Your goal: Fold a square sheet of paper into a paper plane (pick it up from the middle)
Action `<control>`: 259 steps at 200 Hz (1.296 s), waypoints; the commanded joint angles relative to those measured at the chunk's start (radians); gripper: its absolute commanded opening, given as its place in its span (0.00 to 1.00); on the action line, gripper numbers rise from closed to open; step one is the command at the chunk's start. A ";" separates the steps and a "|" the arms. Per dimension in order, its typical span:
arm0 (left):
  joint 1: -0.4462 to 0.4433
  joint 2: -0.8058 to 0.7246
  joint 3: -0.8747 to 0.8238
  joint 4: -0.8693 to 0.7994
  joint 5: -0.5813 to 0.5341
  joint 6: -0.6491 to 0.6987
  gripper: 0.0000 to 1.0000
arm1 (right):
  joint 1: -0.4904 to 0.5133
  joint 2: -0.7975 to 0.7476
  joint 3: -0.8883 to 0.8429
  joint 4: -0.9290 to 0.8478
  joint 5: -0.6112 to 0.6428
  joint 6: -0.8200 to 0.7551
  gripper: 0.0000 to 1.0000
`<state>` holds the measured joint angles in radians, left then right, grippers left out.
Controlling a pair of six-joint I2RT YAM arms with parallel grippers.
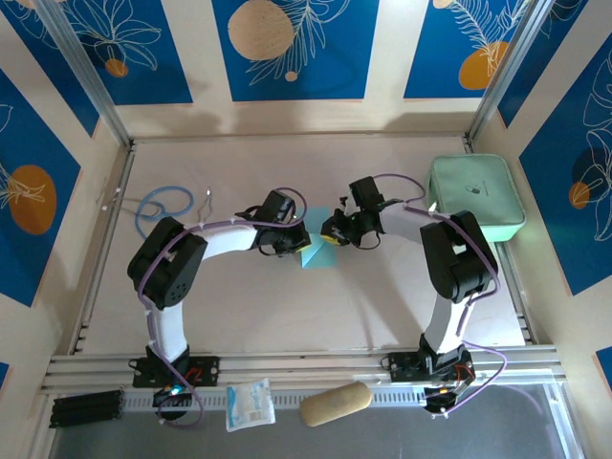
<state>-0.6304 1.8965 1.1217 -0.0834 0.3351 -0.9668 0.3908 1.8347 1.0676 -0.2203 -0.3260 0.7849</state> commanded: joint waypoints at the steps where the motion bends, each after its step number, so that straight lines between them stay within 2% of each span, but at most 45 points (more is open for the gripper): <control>1: 0.007 0.030 0.022 -0.039 -0.019 0.019 0.03 | 0.003 0.042 0.038 -0.002 -0.023 -0.014 0.17; 101: 0.007 0.086 0.021 -0.102 -0.039 0.013 0.02 | -0.005 0.151 0.089 -0.027 0.030 -0.078 0.13; 162: 0.008 0.102 -0.015 -0.124 -0.034 -0.002 0.00 | -0.112 0.179 0.091 0.010 0.029 -0.072 0.13; 195: 0.006 0.090 -0.010 -0.078 0.000 0.000 0.01 | -0.118 0.134 0.107 -0.012 0.042 -0.083 0.14; 216: 0.006 0.064 0.020 -0.038 0.036 0.002 0.04 | -0.113 0.074 0.079 -0.014 0.046 -0.065 0.15; 259: 0.008 0.000 0.078 -0.014 0.040 0.021 0.13 | -0.081 -0.016 -0.010 -0.028 0.030 0.011 0.25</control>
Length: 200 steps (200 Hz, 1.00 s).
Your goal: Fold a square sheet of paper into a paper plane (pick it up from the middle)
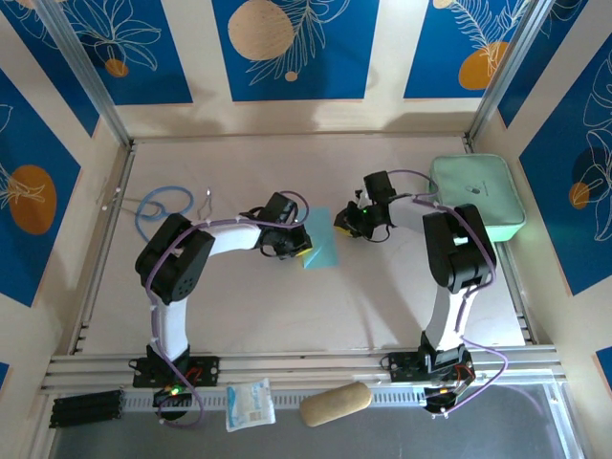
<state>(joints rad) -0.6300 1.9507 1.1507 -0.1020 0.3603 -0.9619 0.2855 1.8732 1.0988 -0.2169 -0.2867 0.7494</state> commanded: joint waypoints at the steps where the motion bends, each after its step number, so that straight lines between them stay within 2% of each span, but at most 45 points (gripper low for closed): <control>1: 0.009 -0.054 0.051 0.003 0.014 0.016 0.13 | 0.026 -0.055 -0.043 -0.032 -0.010 0.051 0.25; 31: 0.019 -0.044 0.048 -0.019 -0.015 0.029 0.12 | 0.060 -0.059 -0.072 -0.027 -0.043 0.119 0.30; 76: 0.033 -0.014 0.025 -0.011 -0.040 0.025 0.08 | 0.103 -0.040 -0.096 0.016 -0.028 0.204 0.35; 161: 0.041 -0.005 0.000 0.007 -0.044 0.015 0.07 | 0.119 0.013 -0.065 0.045 -0.060 0.217 0.35; 200: 0.044 -0.004 -0.005 0.007 -0.047 0.015 0.07 | 0.128 0.024 -0.056 0.069 -0.090 0.217 0.31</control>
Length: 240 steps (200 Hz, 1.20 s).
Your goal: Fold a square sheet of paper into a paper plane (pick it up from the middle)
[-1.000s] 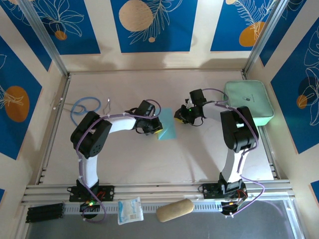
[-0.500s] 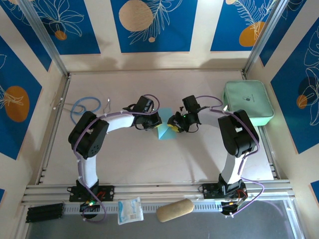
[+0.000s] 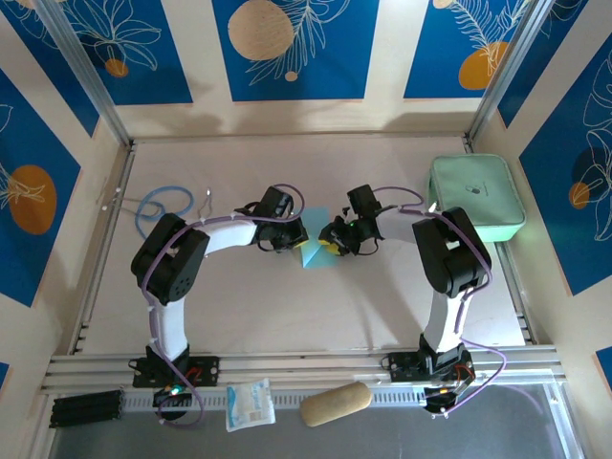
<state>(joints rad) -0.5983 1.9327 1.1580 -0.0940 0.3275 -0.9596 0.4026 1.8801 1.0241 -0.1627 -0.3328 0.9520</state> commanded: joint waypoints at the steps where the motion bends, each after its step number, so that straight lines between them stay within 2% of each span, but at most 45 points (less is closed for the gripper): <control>1: 0.013 0.014 -0.013 -0.002 -0.015 0.013 0.07 | 0.011 0.018 0.019 0.016 -0.044 0.014 0.31; 158: 0.025 0.022 -0.024 -0.006 -0.020 0.010 0.06 | 0.036 0.068 0.053 0.062 -0.104 -0.016 0.27; 240: 0.036 -0.015 -0.047 -0.003 -0.030 0.007 0.05 | 0.043 0.067 0.063 0.015 -0.035 -0.025 0.25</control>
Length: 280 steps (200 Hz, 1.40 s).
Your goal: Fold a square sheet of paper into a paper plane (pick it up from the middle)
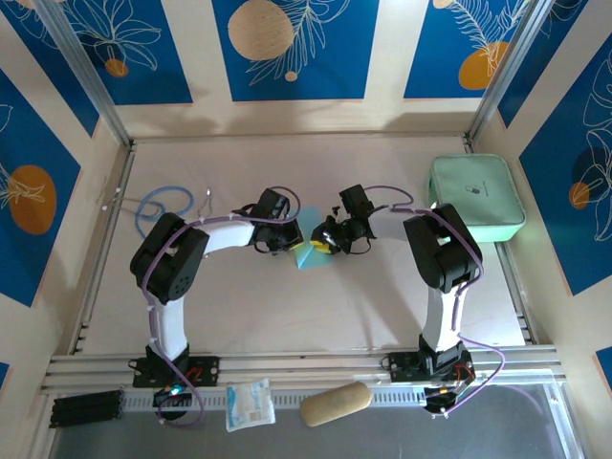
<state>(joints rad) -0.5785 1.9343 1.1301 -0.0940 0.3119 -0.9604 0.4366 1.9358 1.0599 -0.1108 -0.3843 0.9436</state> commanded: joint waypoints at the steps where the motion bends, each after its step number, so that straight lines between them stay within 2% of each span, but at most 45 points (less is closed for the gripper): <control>1: 0.016 -0.017 -0.020 -0.003 -0.015 0.008 0.05 | 0.009 0.012 0.027 -0.037 0.016 -0.017 0.25; 151: 0.028 -0.014 -0.069 0.025 -0.015 -0.009 0.05 | 0.037 0.051 0.065 -0.029 -0.015 -0.032 0.23; 211: 0.046 -0.052 -0.068 0.021 0.002 -0.009 0.06 | 0.045 0.040 0.068 -0.007 -0.014 -0.073 0.12; 240: 0.085 -0.133 -0.087 0.031 0.036 -0.013 0.20 | 0.038 0.013 0.065 0.007 -0.008 -0.099 0.08; 280: 0.155 -0.301 -0.218 0.147 0.129 -0.074 0.50 | 0.004 -0.061 0.056 0.078 -0.090 -0.113 0.07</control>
<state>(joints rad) -0.4572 1.7370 0.9863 -0.0166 0.3588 -0.9955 0.4664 1.9522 1.1107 -0.0910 -0.3912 0.8558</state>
